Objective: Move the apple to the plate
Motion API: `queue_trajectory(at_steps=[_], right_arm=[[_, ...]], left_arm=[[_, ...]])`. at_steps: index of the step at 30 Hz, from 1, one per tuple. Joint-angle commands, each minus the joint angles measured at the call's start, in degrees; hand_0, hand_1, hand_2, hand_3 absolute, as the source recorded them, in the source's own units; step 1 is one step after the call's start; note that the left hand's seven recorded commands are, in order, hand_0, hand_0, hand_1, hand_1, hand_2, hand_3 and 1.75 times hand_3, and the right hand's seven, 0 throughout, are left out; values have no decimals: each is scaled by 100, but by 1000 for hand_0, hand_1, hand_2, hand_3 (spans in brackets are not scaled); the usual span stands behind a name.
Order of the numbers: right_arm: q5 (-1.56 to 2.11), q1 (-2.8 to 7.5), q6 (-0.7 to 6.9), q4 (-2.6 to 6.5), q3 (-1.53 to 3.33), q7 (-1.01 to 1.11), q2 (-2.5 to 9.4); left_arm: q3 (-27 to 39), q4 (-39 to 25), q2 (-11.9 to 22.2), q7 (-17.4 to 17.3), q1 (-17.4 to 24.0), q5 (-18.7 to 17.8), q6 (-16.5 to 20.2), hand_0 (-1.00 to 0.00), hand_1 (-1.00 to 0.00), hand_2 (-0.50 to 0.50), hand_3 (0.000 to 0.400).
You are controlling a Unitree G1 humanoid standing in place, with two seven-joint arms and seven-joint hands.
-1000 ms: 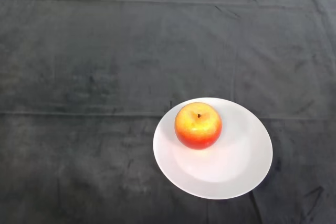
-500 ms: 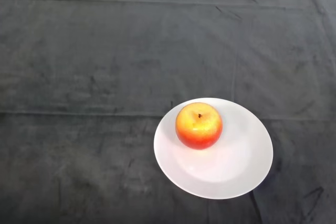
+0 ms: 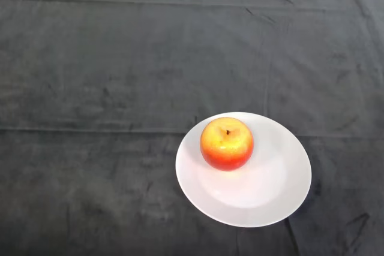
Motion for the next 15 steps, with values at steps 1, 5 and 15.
queue_trajectory(at_steps=[1, 5, 15], right_arm=[[29, 65, -47, 148, -52, 10, -37], [29, 65, -48, 149, -52, 10, -37], [30, 65, -49, 149, -51, 9, -37]], left_arm=[[-121, 40, 356, 54, 86, 99, -14, 0, 0, 0, 0], [-149, 23, 358, 96, 77, 177, -53, 0, 0, 0, 0], [-169, 11, 371, 129, 68, 290, -103, 0, 0, 0, 0]])
